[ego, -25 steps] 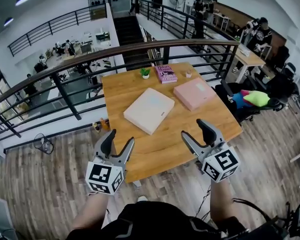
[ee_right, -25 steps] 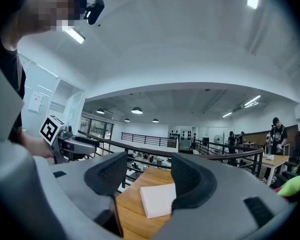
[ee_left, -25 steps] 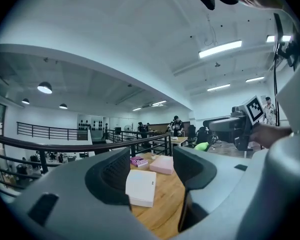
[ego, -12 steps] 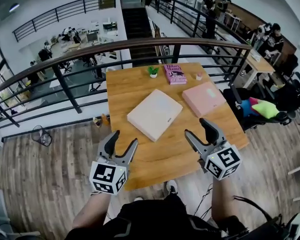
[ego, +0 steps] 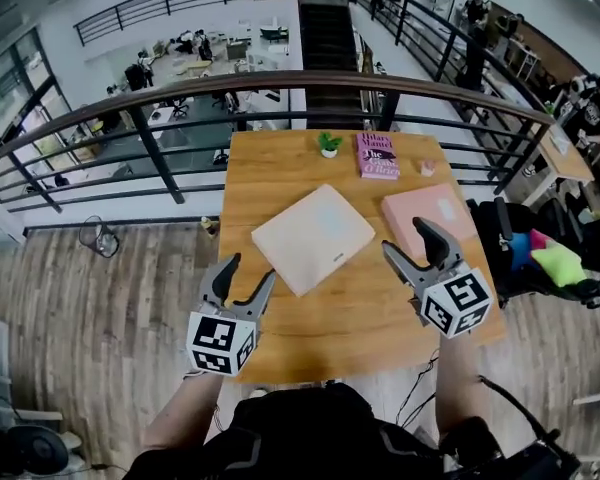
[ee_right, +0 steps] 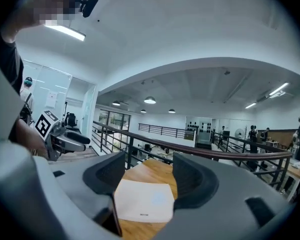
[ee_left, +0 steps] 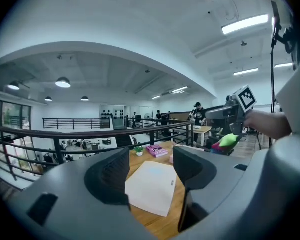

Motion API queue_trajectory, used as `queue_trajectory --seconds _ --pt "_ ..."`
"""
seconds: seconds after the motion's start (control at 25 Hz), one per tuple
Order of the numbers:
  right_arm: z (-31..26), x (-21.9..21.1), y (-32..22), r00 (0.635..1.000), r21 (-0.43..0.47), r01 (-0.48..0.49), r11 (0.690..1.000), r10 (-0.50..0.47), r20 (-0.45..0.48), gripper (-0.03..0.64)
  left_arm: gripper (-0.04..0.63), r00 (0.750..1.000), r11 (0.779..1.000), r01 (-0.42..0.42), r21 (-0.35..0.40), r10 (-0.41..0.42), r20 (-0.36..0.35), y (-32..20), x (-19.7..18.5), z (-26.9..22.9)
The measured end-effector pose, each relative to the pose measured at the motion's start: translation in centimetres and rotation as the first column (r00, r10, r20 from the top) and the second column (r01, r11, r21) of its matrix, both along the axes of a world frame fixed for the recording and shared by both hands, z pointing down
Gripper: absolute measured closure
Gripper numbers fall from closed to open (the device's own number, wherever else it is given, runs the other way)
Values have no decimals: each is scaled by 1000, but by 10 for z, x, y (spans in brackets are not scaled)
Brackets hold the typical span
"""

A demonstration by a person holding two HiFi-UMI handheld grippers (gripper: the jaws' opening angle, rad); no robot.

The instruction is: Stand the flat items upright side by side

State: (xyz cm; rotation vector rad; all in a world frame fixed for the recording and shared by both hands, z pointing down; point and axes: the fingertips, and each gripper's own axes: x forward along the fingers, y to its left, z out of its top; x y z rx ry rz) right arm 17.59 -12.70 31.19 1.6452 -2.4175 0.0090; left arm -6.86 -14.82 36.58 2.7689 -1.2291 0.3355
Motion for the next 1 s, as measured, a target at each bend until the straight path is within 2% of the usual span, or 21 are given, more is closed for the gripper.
queue_trajectory --seconds 0.16,0.44,0.68,0.8,0.88,1.0 --pt "35 36 -23 996 -62 72 995 -75 -46 305 311 999 998 44 -41 -43 12 -3 29 28" --pt "109 72 -60 977 -186 175 967 -194 -90 293 308 978 982 155 -110 -136 160 -4 46 82" --pt "167 93 -92 961 -278 221 935 -258 -102 290 301 961 963 194 -187 -149 233 -6 63 127" --pt "195 97 -106 949 -303 239 922 -288 -127 285 295 941 961 199 -192 -133 310 -7 71 154" --pt "216 97 -114 936 -334 260 906 -321 -144 281 293 932 960 191 -205 -112 344 -7 77 172" --pt "250 95 -130 920 -393 277 877 -360 -155 265 290 924 946 200 -256 -95 371 -11 79 199"
